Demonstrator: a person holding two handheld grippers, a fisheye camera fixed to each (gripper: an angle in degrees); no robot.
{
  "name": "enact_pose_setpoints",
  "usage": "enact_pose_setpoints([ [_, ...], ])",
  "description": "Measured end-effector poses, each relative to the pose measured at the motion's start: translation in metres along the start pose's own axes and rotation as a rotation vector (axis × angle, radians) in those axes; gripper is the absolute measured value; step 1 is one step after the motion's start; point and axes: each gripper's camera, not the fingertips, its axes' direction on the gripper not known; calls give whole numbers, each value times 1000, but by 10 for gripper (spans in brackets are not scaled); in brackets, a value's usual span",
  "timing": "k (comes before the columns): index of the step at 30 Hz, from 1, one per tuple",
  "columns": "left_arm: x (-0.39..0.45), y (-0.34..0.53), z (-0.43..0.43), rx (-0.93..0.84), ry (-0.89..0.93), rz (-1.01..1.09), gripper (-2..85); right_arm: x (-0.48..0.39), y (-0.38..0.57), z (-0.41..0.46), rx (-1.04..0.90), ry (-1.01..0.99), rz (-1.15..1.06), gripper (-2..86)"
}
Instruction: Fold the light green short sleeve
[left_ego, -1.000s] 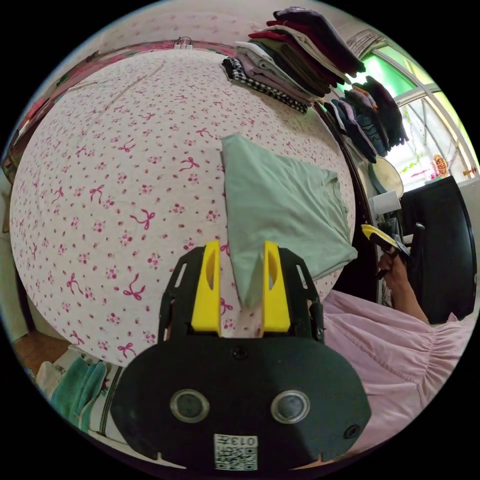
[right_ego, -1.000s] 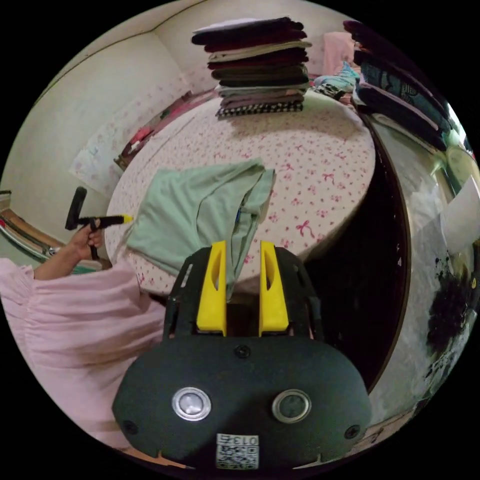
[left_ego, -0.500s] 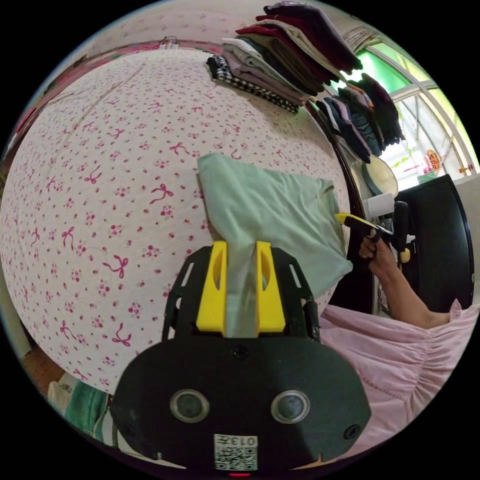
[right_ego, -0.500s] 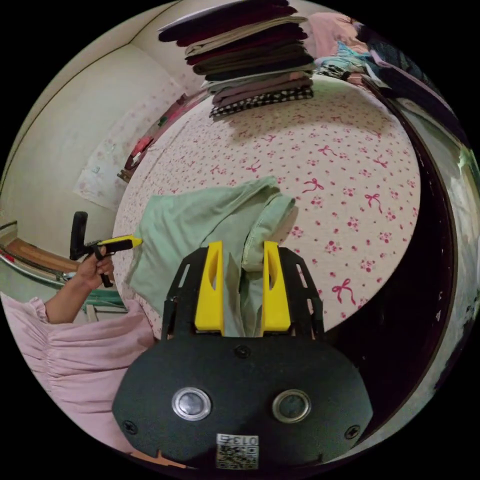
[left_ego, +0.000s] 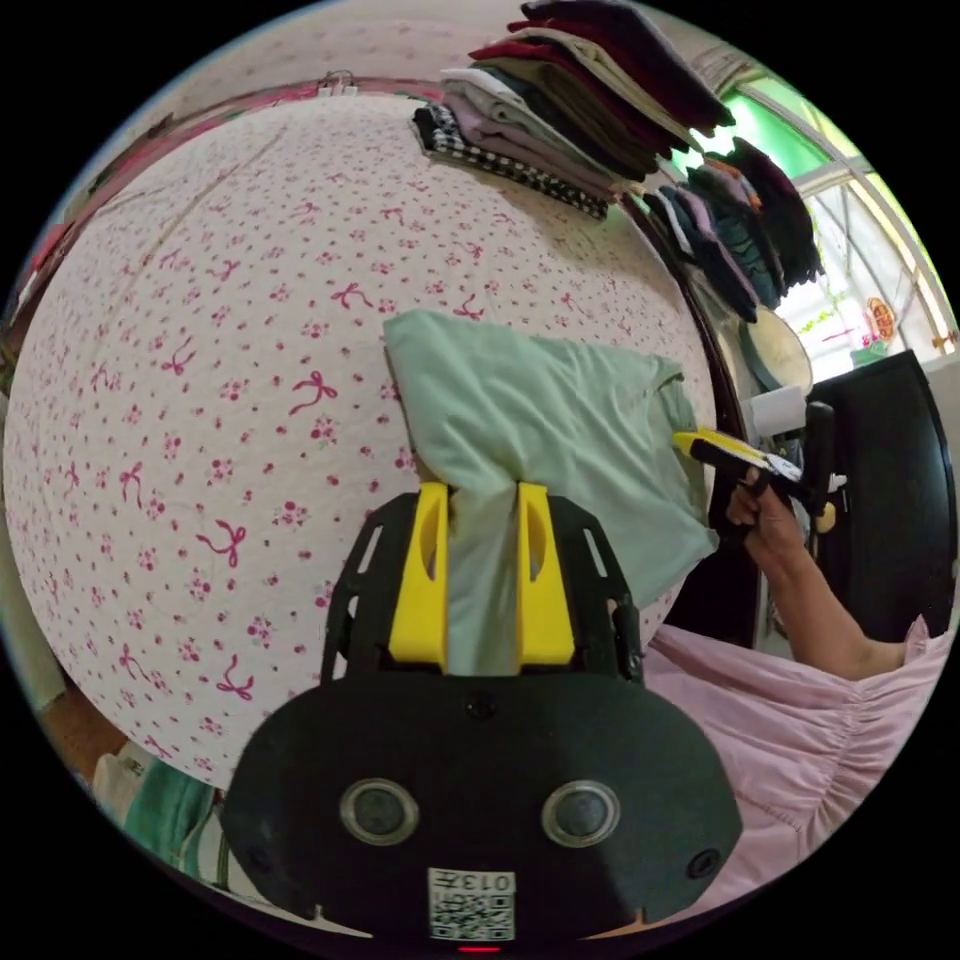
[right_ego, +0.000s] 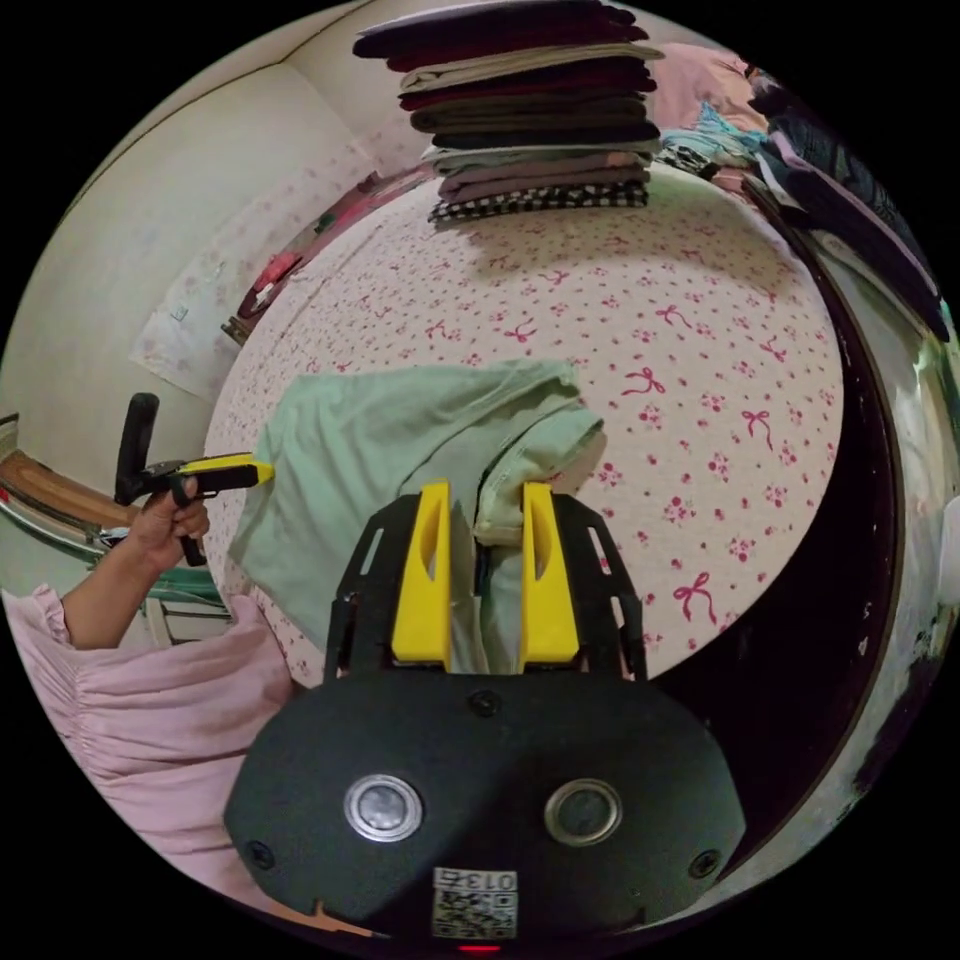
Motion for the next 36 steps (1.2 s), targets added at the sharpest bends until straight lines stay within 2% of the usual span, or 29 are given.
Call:
enact_pose_setpoints([
  [3, 9, 0, 0, -29, -14, 33, 81, -12, -2, 11, 0, 41, -51, 73],
  [7, 29, 5, -4, -17, -74, 52, 61, -45, -4, 27, -28, 190, -208, 37],
  [18, 45, 23, -96, 154, -66, 122, 54, -110, -34, 2, 131, 157, -336, 25],
  [28, -63, -31, -212, 370, -76, 150, 53, -236, -189, 36, 305, 142, -493, 30],
  [36, -168, -146, -301, 469, -232, 233, 56, -328, -366, 96, 425, 141, -559, 41],
])
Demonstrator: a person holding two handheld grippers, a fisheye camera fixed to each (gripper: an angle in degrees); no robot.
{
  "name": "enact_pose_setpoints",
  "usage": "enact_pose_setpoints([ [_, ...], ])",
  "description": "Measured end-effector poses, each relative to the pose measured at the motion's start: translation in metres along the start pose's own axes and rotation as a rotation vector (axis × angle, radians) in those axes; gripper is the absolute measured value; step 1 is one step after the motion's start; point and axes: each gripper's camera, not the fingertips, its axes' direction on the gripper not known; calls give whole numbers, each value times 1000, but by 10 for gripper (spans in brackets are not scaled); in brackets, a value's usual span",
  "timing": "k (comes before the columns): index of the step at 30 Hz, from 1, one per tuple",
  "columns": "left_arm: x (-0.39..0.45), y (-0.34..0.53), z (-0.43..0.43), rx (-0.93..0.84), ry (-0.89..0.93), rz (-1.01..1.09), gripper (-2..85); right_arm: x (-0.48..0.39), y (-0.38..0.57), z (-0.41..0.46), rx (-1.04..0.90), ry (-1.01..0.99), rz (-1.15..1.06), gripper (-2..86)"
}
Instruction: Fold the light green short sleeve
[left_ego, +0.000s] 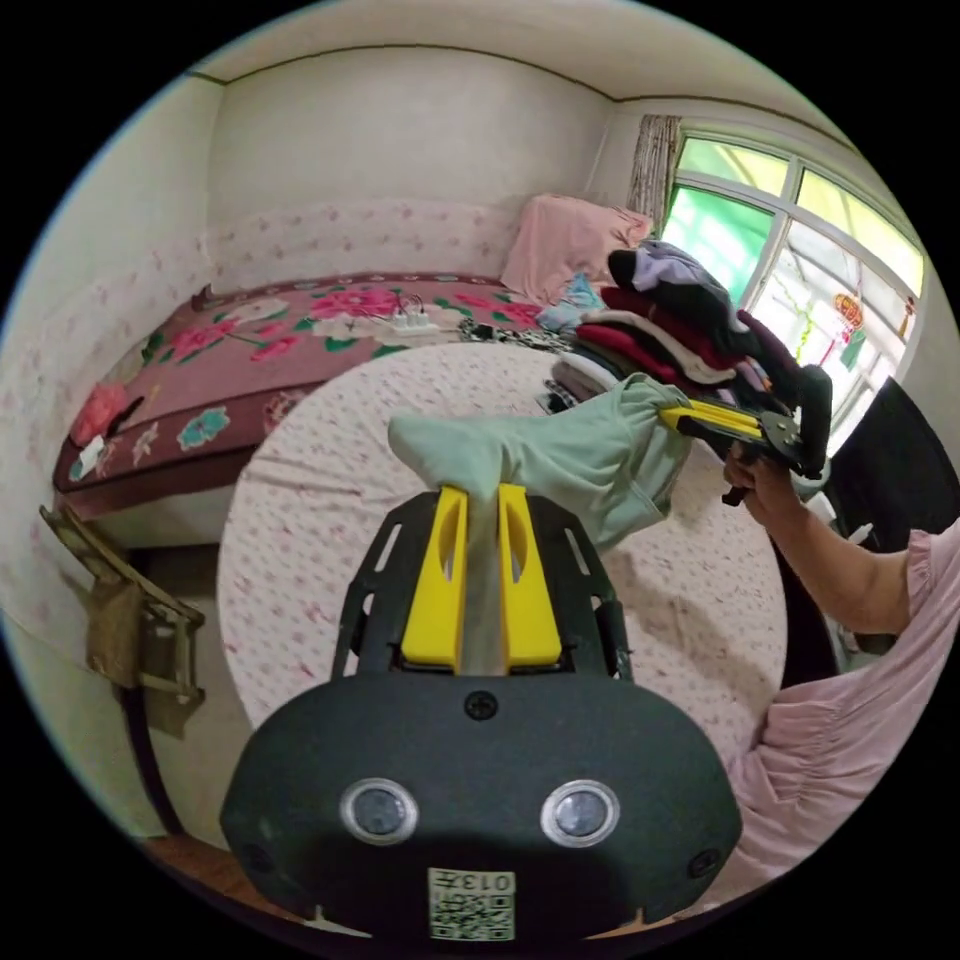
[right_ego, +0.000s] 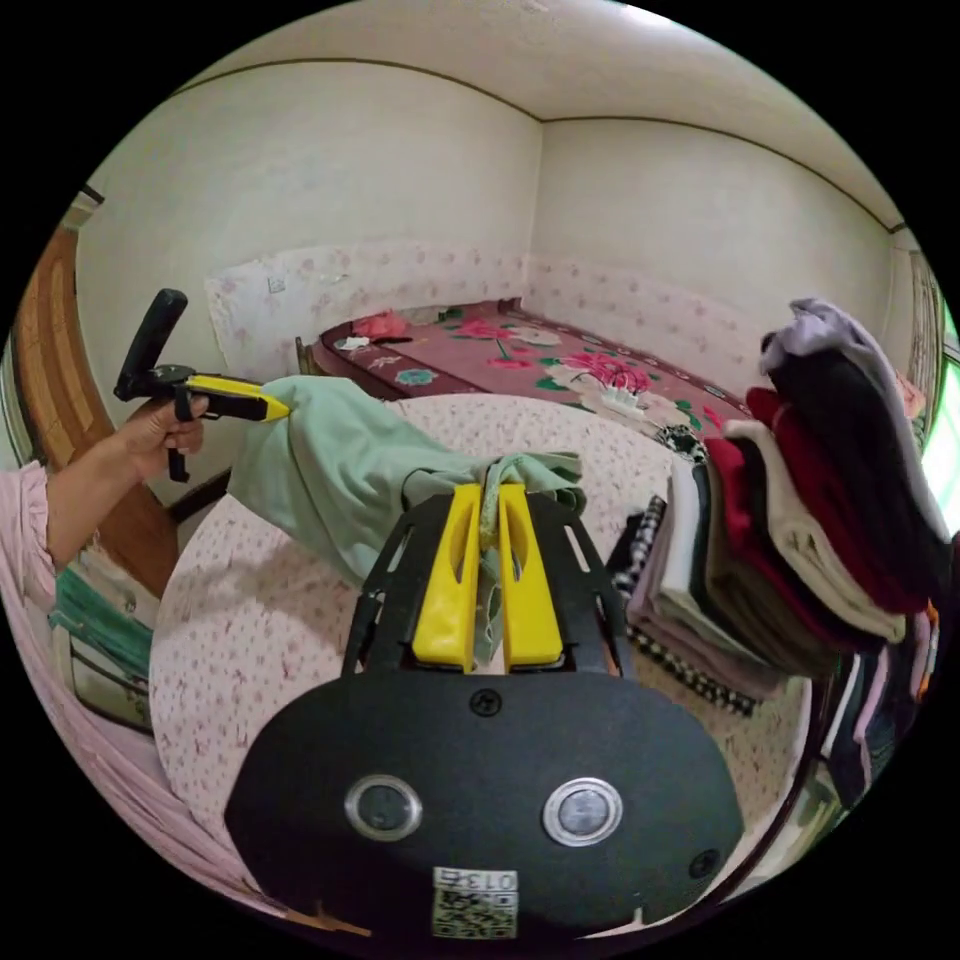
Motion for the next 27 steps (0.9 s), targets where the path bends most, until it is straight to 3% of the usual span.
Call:
enact_pose_setpoints([
  [3, -57, -40, 40, -48, -51, -16, 65, 12, -54, 76, -44, -8, 5, 55],
  [5, -99, -47, 78, -148, -83, -133, 74, 29, -74, 132, -138, -32, 86, 73],
  [7, -130, -36, 104, -200, -64, -239, 80, 52, -75, 194, -315, -74, 208, 89],
  [11, -162, 13, 130, -205, -2, -395, 93, 62, -52, 229, -359, -84, 265, 104],
  [19, -157, 48, 176, -308, 27, -411, 71, 51, -30, 288, -441, -177, 297, 105],
  [24, -124, 29, 187, -359, -155, -218, 24, 39, -55, 292, -484, -159, 235, 48],
  [27, -122, 44, 203, -371, -158, -213, 26, 36, -62, 280, -471, -133, 220, 49],
])
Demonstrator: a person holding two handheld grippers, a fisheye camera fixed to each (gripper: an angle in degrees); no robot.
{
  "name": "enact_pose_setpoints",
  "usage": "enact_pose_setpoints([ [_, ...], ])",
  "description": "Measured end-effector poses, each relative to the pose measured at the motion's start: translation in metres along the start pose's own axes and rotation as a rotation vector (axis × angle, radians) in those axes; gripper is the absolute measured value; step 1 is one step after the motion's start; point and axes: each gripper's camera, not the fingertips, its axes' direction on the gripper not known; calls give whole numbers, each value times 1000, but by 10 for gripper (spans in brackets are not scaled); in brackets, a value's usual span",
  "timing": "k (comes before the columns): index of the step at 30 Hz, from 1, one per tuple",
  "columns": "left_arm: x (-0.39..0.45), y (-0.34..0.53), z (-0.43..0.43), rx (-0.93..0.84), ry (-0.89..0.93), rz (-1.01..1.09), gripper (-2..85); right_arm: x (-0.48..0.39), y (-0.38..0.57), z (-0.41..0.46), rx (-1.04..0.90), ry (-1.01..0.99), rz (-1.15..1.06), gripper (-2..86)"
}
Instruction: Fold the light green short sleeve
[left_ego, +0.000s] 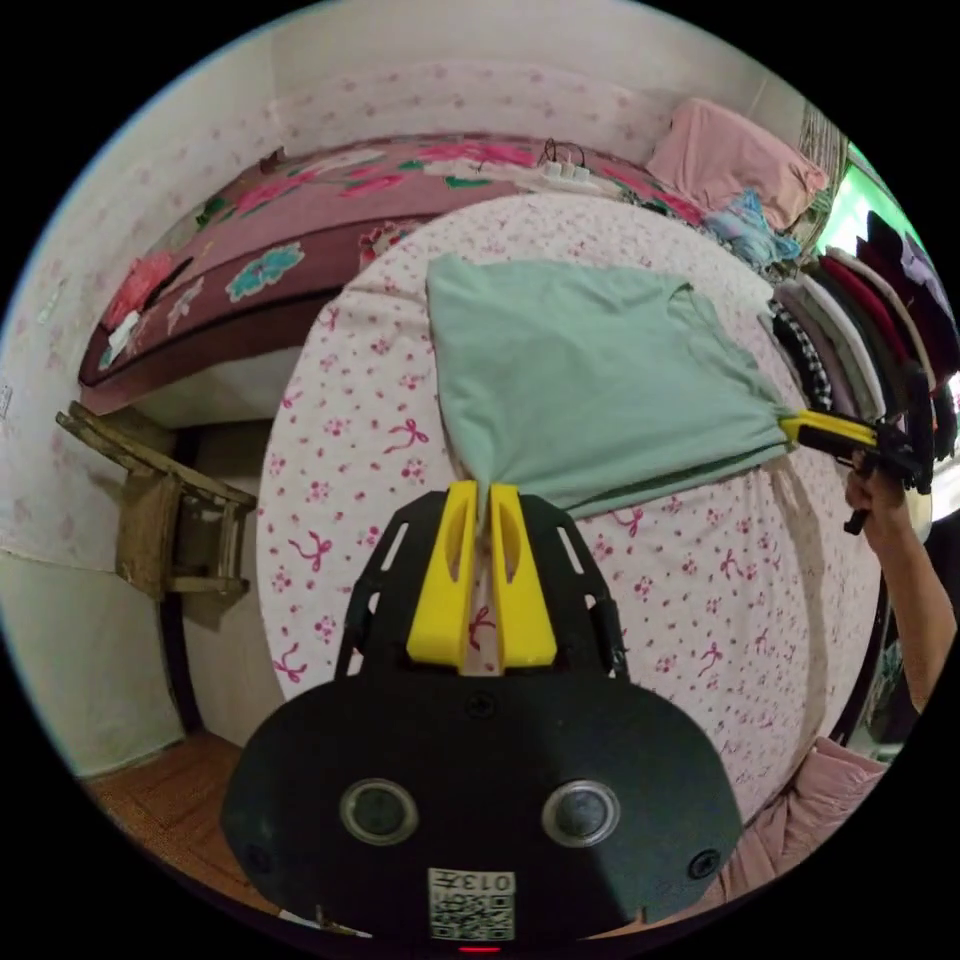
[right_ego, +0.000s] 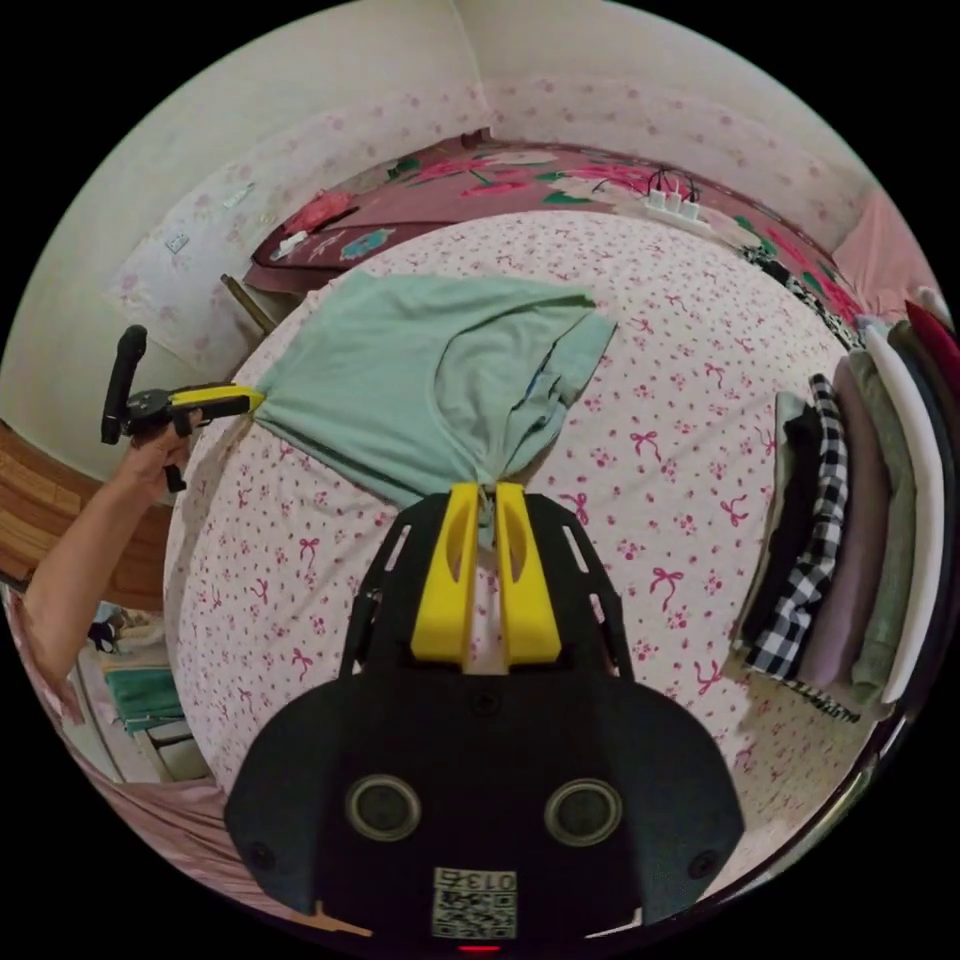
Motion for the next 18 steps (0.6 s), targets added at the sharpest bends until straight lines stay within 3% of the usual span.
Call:
enact_pose_setpoints([
  [2, -8, 9, -5, 32, 20, -93, 34, 3, 3, 5, -42, 27, 20, 58],
  [6, 2, 53, -37, 160, -130, -95, 36, -7, 38, -53, 195, 47, -28, 71],
  [11, 52, 119, -52, 254, -185, -5, 6, -42, 132, -116, 494, 304, -119, 39],
  [16, 141, 156, -68, 359, -101, 165, -1, -33, 190, -143, 362, 204, -80, 7],
  [18, 197, 165, -74, 394, -40, 307, -2, -31, 218, -166, 414, 229, -76, 3],
])
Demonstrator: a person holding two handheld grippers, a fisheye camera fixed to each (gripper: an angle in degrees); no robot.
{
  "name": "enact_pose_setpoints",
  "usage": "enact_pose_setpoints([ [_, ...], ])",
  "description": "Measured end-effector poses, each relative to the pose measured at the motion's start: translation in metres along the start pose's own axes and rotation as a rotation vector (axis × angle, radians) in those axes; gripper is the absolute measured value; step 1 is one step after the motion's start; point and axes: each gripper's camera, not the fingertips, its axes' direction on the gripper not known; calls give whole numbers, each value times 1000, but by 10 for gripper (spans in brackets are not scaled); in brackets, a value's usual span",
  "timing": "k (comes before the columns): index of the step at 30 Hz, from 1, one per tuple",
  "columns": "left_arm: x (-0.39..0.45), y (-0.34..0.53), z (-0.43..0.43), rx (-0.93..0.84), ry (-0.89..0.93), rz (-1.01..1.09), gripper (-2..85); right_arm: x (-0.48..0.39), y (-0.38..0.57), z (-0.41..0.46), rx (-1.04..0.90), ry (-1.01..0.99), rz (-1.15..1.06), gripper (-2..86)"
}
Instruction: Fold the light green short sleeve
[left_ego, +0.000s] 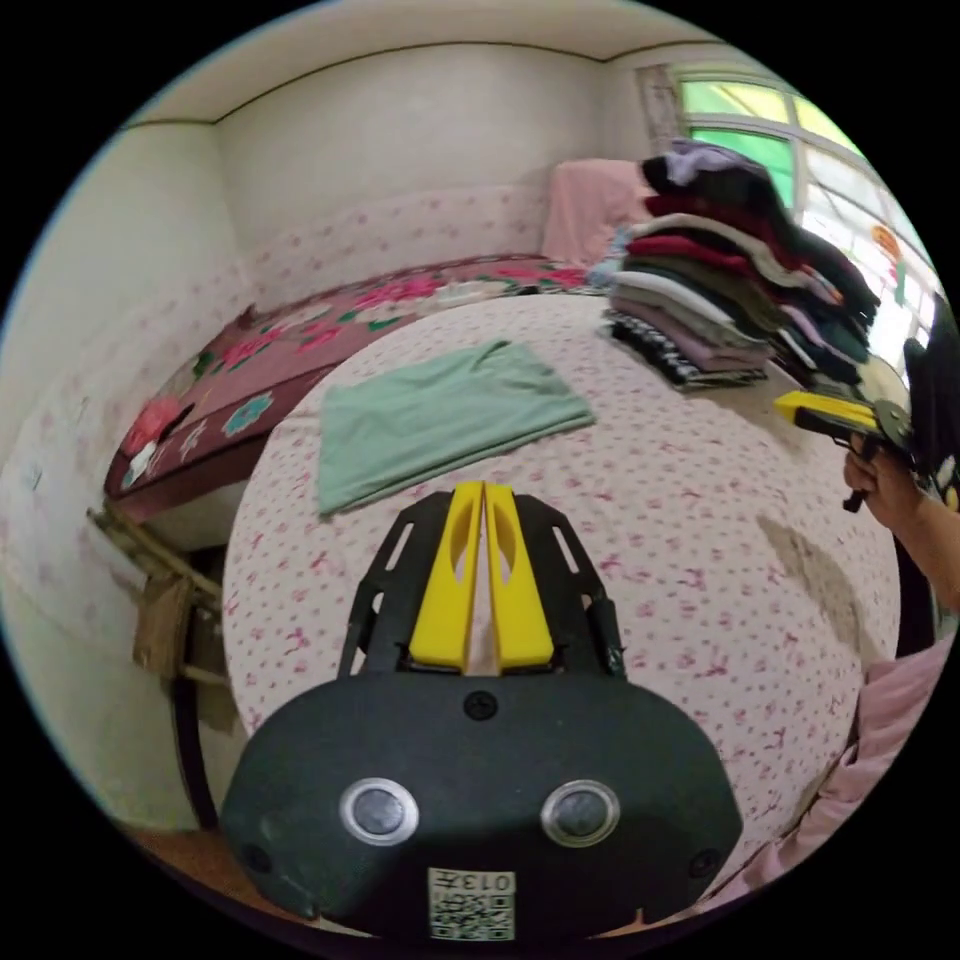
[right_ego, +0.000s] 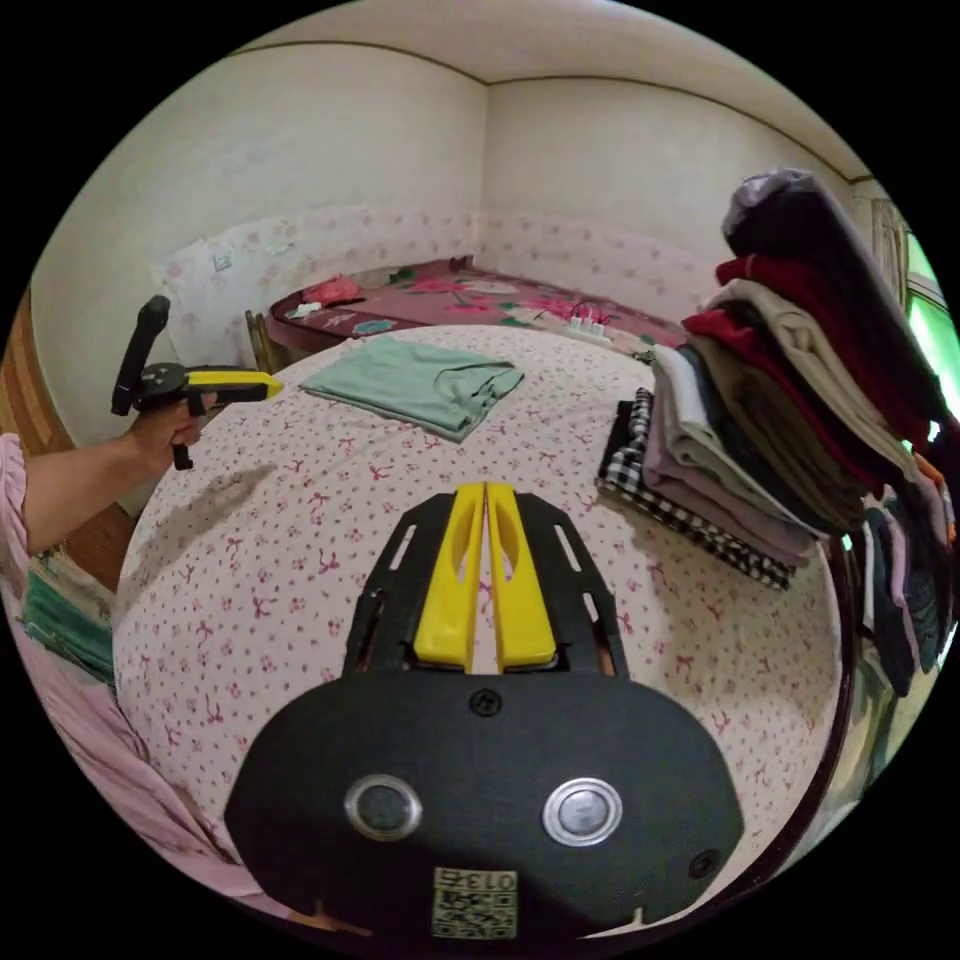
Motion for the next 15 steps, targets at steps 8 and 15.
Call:
enact_pose_setpoints([
  [8, 154, -62, -11, 107, 233, 233, -2, 94, 64, -134, -2, 196, 125, -1],
  [15, 296, -144, -17, 203, 264, 337, 0, 245, 129, -265, 61, 425, 253, 3],
])
